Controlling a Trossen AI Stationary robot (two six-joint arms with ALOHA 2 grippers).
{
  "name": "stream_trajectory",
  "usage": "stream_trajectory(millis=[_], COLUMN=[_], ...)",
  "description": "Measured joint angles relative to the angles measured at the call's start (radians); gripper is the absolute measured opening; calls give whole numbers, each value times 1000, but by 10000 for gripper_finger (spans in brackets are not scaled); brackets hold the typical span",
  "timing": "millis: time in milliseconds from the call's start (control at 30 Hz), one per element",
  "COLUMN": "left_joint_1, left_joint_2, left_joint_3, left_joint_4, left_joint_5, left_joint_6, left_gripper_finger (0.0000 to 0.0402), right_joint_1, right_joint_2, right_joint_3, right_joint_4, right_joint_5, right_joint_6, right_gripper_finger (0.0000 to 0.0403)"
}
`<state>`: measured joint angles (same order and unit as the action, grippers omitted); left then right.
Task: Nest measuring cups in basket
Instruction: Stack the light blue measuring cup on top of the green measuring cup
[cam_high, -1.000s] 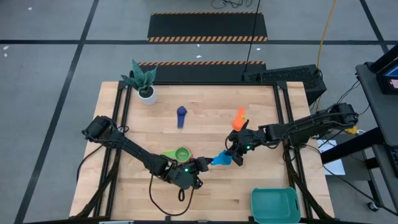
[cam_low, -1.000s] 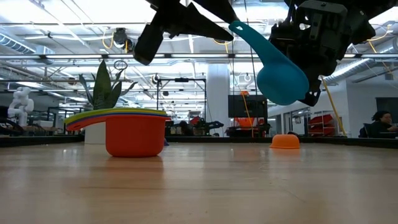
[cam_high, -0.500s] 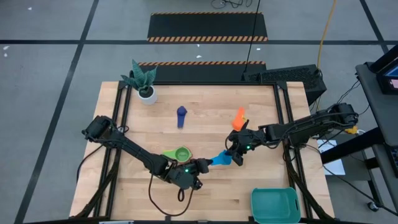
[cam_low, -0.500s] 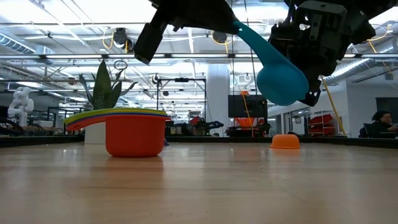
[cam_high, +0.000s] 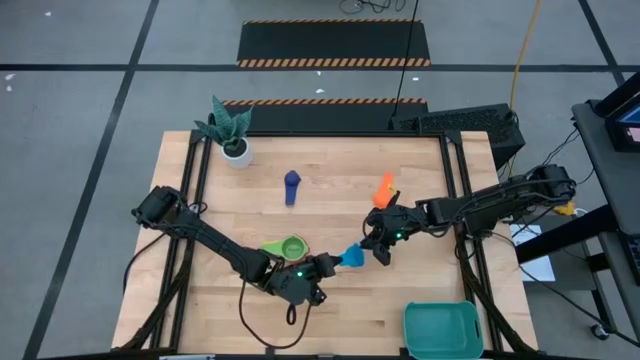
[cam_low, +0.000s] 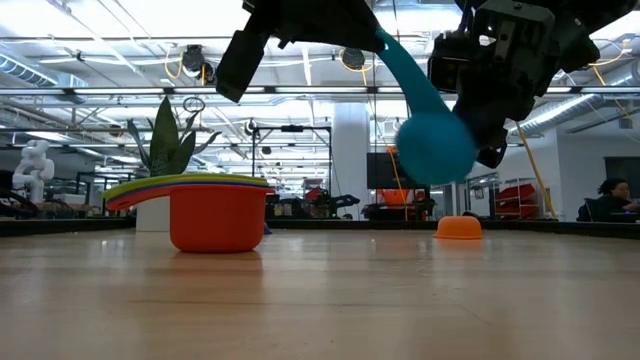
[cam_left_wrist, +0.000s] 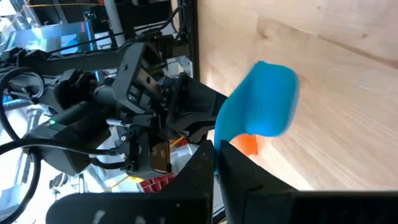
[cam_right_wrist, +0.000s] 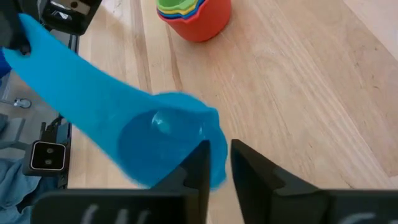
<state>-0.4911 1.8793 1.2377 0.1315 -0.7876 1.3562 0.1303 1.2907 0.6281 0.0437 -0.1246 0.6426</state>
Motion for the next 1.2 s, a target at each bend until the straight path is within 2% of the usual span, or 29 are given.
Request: stream_trajectory(millis=[333, 500, 567, 700, 767, 900, 1067, 1200], left_joint_1=[-8, -88, -127, -195, -231, -314, -409, -448], left_joint_2=[0, -21, -54, -114, -132, -156, -158, -158], left_joint_3=[0, 0, 0, 0, -1, -2, -2, -2], left_joint_4=[-2, -2, -27, -177, -290, -467, -636, -773], left_joint_5=[-18, -210, -274, -288, -287, -326, -478, -544], left_joint_6=[-59, -58, -98, -286, -402, -627, -827, -994], left_gripper_finger=[6, 6, 6, 6, 6, 6, 6, 6], right_joint_1=[0, 0, 8, 52, 78, 116, 124, 119], right_joint_2=[-26, -111, -162, -246, -259, -264, -264, -264], right_joint_3=[0, 0, 0, 0, 0, 0, 0, 0], right_joint_4=[-3, 8, 20, 20, 17, 12, 13, 12], right_joint_5=[7, 34, 84, 221, 256, 255, 255, 260], right_joint_6=[-14, -74, -104, -132, -135, -157, -176, -196], right_gripper_finger=[155, 172, 173, 169, 167, 167, 167, 167])
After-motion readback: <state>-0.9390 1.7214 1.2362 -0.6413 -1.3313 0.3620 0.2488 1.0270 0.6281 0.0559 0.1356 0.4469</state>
